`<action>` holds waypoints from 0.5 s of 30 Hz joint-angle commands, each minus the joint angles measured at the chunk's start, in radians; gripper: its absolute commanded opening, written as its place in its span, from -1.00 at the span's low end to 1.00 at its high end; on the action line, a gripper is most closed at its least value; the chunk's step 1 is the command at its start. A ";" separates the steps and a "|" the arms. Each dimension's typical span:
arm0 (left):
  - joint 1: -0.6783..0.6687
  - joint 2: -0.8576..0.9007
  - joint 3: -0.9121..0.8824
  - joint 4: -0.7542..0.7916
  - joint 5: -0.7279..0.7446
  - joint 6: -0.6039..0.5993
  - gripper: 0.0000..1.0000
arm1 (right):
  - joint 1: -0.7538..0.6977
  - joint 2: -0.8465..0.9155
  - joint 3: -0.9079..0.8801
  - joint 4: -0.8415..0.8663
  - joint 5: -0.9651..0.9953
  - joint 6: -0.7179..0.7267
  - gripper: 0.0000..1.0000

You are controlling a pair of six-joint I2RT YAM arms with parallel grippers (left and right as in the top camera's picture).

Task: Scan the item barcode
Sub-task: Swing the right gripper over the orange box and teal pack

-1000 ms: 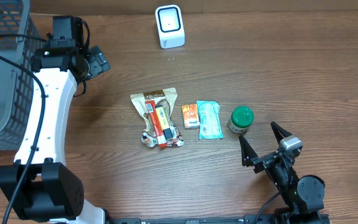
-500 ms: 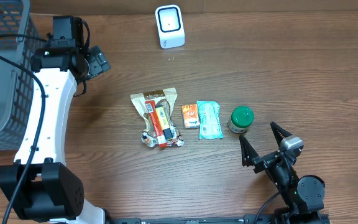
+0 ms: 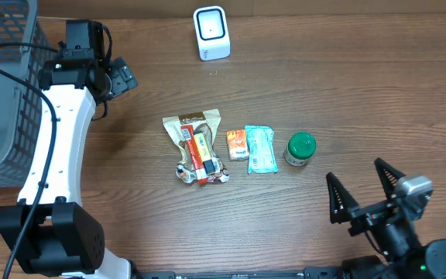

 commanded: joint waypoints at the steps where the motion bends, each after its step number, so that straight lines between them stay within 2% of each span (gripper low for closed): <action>1: 0.004 -0.009 0.005 0.001 -0.002 0.022 1.00 | 0.004 0.134 0.158 -0.090 0.019 0.003 1.00; 5: 0.004 -0.009 0.005 0.001 -0.002 0.022 1.00 | 0.004 0.237 0.237 -0.192 0.016 0.003 1.00; 15: 0.004 -0.009 0.005 0.001 -0.002 0.022 1.00 | 0.004 0.290 0.241 -0.222 0.016 0.003 1.00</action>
